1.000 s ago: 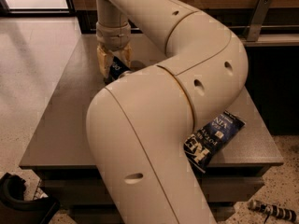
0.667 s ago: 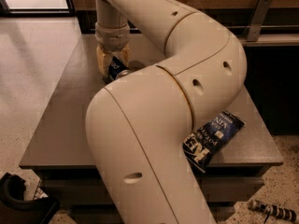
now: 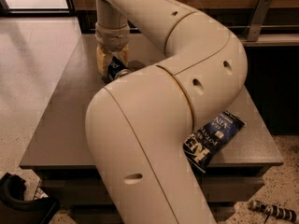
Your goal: Place pepsi can upright
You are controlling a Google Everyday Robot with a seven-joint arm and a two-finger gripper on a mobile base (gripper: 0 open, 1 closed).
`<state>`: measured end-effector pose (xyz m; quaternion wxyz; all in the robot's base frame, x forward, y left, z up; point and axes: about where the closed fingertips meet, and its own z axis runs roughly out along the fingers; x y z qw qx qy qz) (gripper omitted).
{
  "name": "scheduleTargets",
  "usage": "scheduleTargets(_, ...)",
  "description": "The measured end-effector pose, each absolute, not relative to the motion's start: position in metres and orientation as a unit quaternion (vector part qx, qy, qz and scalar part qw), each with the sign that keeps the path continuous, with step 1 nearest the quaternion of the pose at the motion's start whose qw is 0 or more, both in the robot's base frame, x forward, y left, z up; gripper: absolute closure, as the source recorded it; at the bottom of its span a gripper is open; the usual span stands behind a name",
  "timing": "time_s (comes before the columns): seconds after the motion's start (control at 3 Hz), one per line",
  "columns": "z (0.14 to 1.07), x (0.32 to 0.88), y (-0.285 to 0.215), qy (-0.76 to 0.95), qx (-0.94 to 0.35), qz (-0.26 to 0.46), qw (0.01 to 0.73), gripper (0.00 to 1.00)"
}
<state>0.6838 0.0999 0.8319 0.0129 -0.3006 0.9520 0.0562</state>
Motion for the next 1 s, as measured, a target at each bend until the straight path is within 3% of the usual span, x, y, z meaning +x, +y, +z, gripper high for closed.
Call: scheduleTargets(1.0, 0.859, 0.648, 0.022, 0.972, -0.217, 0.053, 0.078, 1.0)
